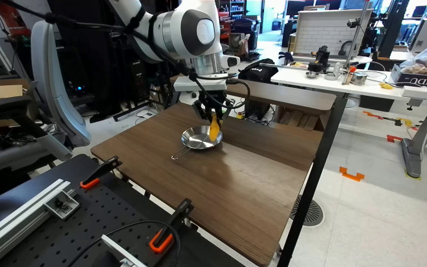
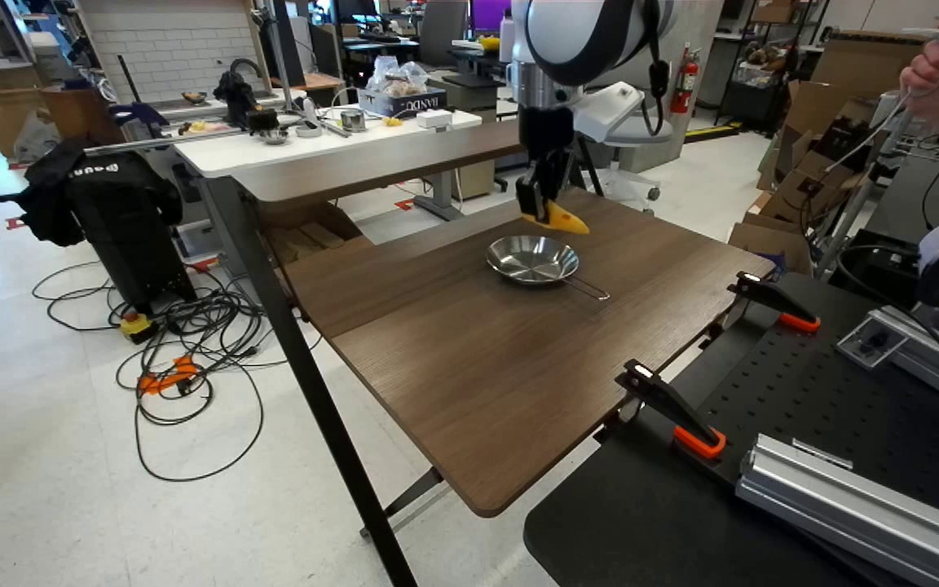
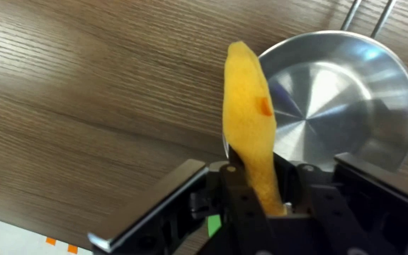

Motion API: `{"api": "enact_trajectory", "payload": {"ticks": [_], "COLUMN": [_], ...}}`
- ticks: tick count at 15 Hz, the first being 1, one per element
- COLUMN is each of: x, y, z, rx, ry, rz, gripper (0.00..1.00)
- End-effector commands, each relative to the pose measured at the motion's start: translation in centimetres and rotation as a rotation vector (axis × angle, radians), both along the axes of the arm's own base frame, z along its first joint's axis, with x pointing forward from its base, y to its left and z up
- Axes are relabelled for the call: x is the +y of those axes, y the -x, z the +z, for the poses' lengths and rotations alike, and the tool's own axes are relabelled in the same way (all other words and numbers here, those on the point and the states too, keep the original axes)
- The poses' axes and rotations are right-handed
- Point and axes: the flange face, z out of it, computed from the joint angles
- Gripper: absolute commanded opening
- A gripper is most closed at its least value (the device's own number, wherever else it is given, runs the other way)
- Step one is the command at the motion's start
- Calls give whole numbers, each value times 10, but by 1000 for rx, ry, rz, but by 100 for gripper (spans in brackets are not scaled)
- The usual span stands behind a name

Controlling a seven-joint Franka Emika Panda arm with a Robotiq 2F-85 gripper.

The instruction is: Put the squishy carrot toy into the silver bowl

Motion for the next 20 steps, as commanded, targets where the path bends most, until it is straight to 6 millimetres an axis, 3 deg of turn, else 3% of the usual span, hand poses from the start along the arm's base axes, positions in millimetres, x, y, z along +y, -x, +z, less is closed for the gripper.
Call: {"api": "enact_trajectory", "payload": {"ticks": [1, 8, 9, 10, 18, 20], "x": [22, 59, 62, 65, 68, 68], "y": [5, 10, 10, 11, 17, 19], "z": [11, 5, 4, 4, 6, 12], "rx": [-11, 0, 4, 7, 15, 12], "ry": [16, 15, 12, 13, 13, 10], "rz": [41, 93, 96, 99, 102, 99], "gripper": [3, 3, 38, 39, 97, 100]}}
